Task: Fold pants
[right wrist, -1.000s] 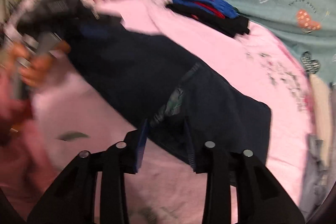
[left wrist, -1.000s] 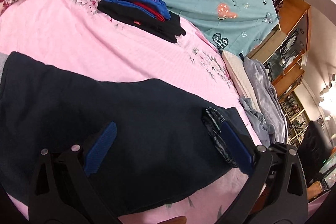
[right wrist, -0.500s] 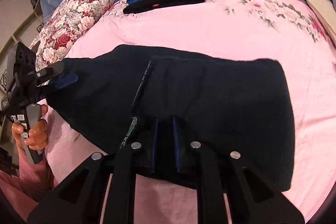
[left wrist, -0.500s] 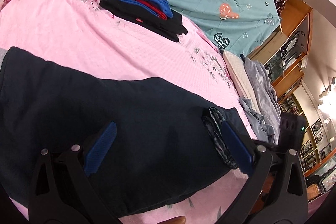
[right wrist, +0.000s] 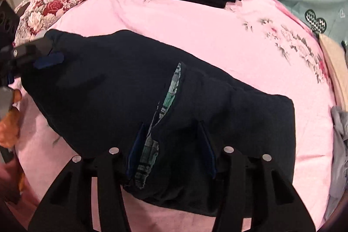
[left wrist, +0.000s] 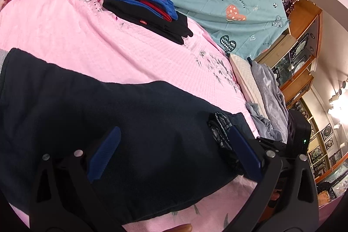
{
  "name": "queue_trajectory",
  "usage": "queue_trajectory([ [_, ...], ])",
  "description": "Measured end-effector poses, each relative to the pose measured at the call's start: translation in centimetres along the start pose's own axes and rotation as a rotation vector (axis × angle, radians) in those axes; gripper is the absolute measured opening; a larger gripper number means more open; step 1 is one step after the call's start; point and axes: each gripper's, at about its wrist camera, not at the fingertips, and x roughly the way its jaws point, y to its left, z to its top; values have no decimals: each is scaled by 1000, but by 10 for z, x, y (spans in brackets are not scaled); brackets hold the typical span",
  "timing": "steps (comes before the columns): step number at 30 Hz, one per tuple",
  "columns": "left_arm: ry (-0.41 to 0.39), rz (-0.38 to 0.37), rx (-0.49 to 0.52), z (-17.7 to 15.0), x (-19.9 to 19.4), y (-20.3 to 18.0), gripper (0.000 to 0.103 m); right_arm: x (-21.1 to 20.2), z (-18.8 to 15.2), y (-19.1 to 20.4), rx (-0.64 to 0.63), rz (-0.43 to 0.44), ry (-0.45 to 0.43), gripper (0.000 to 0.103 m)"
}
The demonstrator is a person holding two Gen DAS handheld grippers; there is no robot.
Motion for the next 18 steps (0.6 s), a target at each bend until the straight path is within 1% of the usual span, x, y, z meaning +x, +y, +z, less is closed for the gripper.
queue_trajectory([
  [1,2,-1,0,0,0,0,101,-4,1,-7,38,21,-7,20],
  [2,3,-2,0,0,0,0,101,-8,2,-15,80,54,-16,13],
  [3,2,-7,2,0,0,-1,101,-13,1,-24,132,84,-35,12],
  [4,1,-11,1,0,0,-1,101,-22,2,-33,182,95,-80,11],
  [7,2,-20,-4,1,-1,1,101,-50,7,-40,252,66,-252,11],
  [8,3,-21,-5,1,0,1,101,-54,8,-37,252,55,-285,11],
  [9,2,-22,-4,1,0,1,101,-54,9,-33,243,46,-293,11],
  [10,2,-23,-4,1,0,1,101,-46,11,-26,217,42,-268,12],
  [11,2,-24,-4,1,0,1,101,-37,11,-23,201,52,-228,12],
  [12,2,-27,-6,1,-1,1,101,-24,9,-17,188,76,-173,18],
  [13,1,-28,-6,0,-1,1,101,-5,10,-11,173,116,-82,27],
  [14,2,-30,-9,0,-1,2,101,5,6,-7,162,145,-44,35],
  [15,4,-28,-12,1,0,2,101,0,6,-6,150,144,-70,42],
  [16,6,-28,-11,1,0,2,101,-8,5,-6,140,173,-80,45],
  [18,7,-22,-8,1,1,1,101,-28,5,-17,169,267,-149,45],
])
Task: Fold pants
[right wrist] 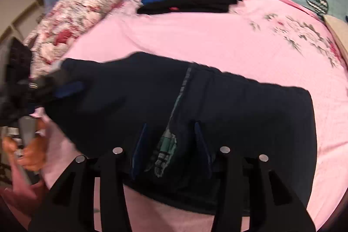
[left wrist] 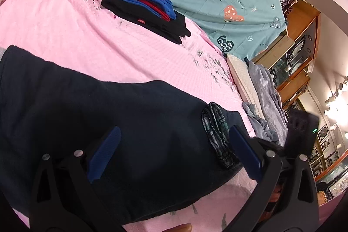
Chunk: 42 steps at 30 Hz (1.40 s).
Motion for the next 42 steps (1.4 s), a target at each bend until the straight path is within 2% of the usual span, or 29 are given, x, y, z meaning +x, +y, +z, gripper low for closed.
queue_trajectory([
  [2,7,24,7,0,2,-3,101,-29,6,-17,70,69,-91,45],
  [5,17,121,74,0,6,-20,101,-57,14,-47,180,64,-212,41],
  [7,13,121,149,-2,8,-40,101,-65,18,-67,233,32,-228,20],
  [9,-3,45,232,-5,8,-73,101,-66,21,-85,287,40,-233,9],
  [11,-2,-48,307,-9,11,-104,101,-63,22,-103,348,9,-221,9],
  [13,32,-126,387,-18,24,-136,98,-54,22,-119,401,6,-209,9],
  [15,96,-205,437,-27,46,-159,88,-42,14,-131,447,10,-183,9],
  [17,160,-219,457,-36,66,-166,72,-20,3,-151,509,-2,-112,9],
  [18,227,-176,445,-42,84,-162,68,-10,-3,-159,552,-17,-83,2],
  [20,375,-108,370,-53,111,-143,56,-7,-16,-175,641,82,-119,0],
  [22,358,-149,318,-52,102,-132,56,-9,-20,-183,688,141,-125,0],
  [26,350,-148,284,-50,86,-119,58,-21,-16,-175,690,158,-135,2],
  [27,348,-152,284,-50,86,-117,58,-29,-15,-170,680,177,-149,6],
  [29,337,-163,279,-51,85,-114,58,-55,-15,-149,623,268,-182,6],
  [30,336,-164,287,-51,85,-114,58,-62,-17,-143,607,280,-177,7],
  [32,338,-168,293,-50,86,-115,59,-72,-31,-131,587,255,-128,11],
  [33,340,-173,288,-50,87,-116,59,-69,-40,-129,590,220,-87,15],
  [34,344,-183,281,-49,88,-116,59,-59,-55,-130,599,138,2,17],
  [35,348,-183,276,-49,87,-116,59,-54,-68,-134,616,127,17,16],
  [36,350,-193,264,-49,87,-114,59,-55,-78,-140,645,147,-17,0],
  [38,346,-207,247,-48,85,-112,59,-60,-85,-152,746,217,-5,0],
  [39,342,-211,243,-48,84,-110,59,-65,-78,-152,733,194,-3,0],
  [41,336,-219,238,-48,85,-109,59,-73,-59,-144,647,130,-29,6],
  [42,336,-218,237,-48,85,-110,59,-73,-48,-141,618,131,-46,7],
])
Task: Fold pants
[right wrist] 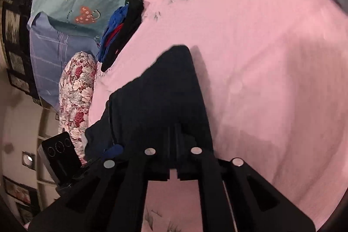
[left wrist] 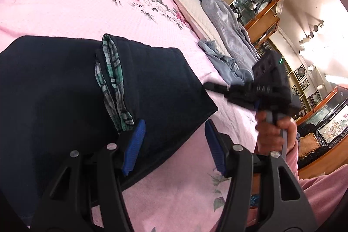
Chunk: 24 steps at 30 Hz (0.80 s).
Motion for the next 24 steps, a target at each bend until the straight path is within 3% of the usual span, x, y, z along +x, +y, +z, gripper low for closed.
queue_trajectory([
  [5,-9,-1,5,-1,0,-1,59,20,42,9,-14,65,-65,7],
  [6,-10,-8,-1,-1,0,0,59,30,51,-1,9,40,-63,9],
  [7,-8,-10,-10,-1,0,2,59,43,60,-13,44,-21,-55,0],
  [9,-10,-22,-21,0,-1,4,59,60,67,-39,212,-14,-48,0],
  [10,-13,-26,-22,-2,-2,4,59,58,68,-35,219,-38,-58,7],
  [12,-11,-27,-21,-2,-2,4,59,45,64,11,56,-114,-153,12],
  [13,-10,-29,-19,-1,-1,4,61,42,58,37,-45,-80,-176,13],
  [15,-10,-31,-11,-1,-2,3,62,52,50,68,-150,34,-107,14],
  [17,-13,-28,-9,-2,-2,2,62,75,44,83,-194,134,25,15],
  [18,-16,-28,-10,-2,-2,2,62,90,40,85,-207,140,89,15],
  [20,-18,-23,-16,-2,-3,3,63,120,31,80,-252,68,177,16],
  [21,-16,-32,-26,-2,-2,4,63,136,28,72,-255,12,202,8],
  [24,-25,-55,-42,-2,-5,7,63,127,29,67,-211,58,176,13],
])
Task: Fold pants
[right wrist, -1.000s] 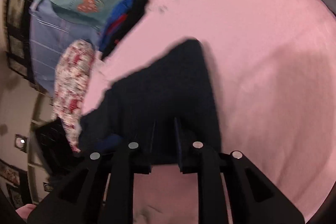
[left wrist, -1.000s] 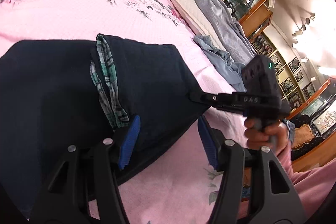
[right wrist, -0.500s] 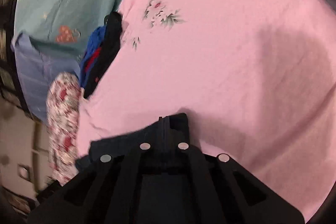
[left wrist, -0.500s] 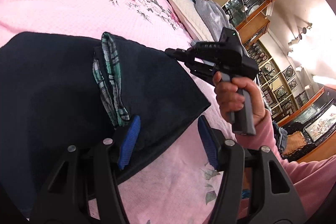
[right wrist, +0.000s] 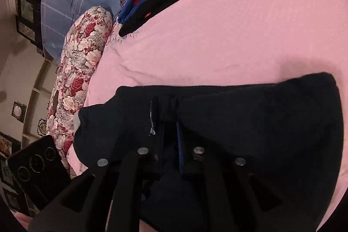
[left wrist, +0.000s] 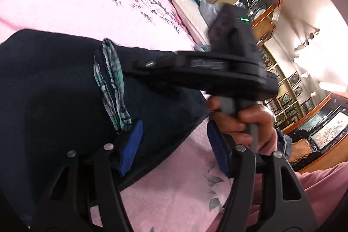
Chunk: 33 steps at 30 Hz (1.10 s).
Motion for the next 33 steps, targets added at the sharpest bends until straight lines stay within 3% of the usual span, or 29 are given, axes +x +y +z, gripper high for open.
queue_trajectory([
  [5,-2,-15,-5,1,0,0,67,-41,-26,26,-79,5,-54,20],
  [7,2,-11,-1,0,1,-1,67,-49,-40,30,-106,-23,-54,31],
  [10,22,76,95,-2,8,-17,70,-47,-60,17,-121,-95,-59,47],
  [11,16,93,124,-3,9,-23,77,-48,-62,7,-81,-68,-68,47],
  [14,12,152,194,-7,12,-36,80,-62,-66,-2,-53,1,-126,47],
  [17,13,198,227,-8,15,-41,80,-73,-69,-4,-70,3,-209,60],
  [19,13,225,242,-9,16,-44,81,-73,-69,-12,-46,-43,-251,61],
  [22,2,255,256,-10,14,-47,91,-71,-66,-19,-10,-5,-245,62],
  [25,-22,268,243,-9,10,-47,93,-71,-65,-16,-32,13,-238,72],
  [29,-58,263,183,-8,-7,-42,94,-69,-66,-9,-62,-1,-227,75],
  [33,-207,342,147,-6,-73,-30,99,-69,-68,-9,-69,-3,-232,76],
])
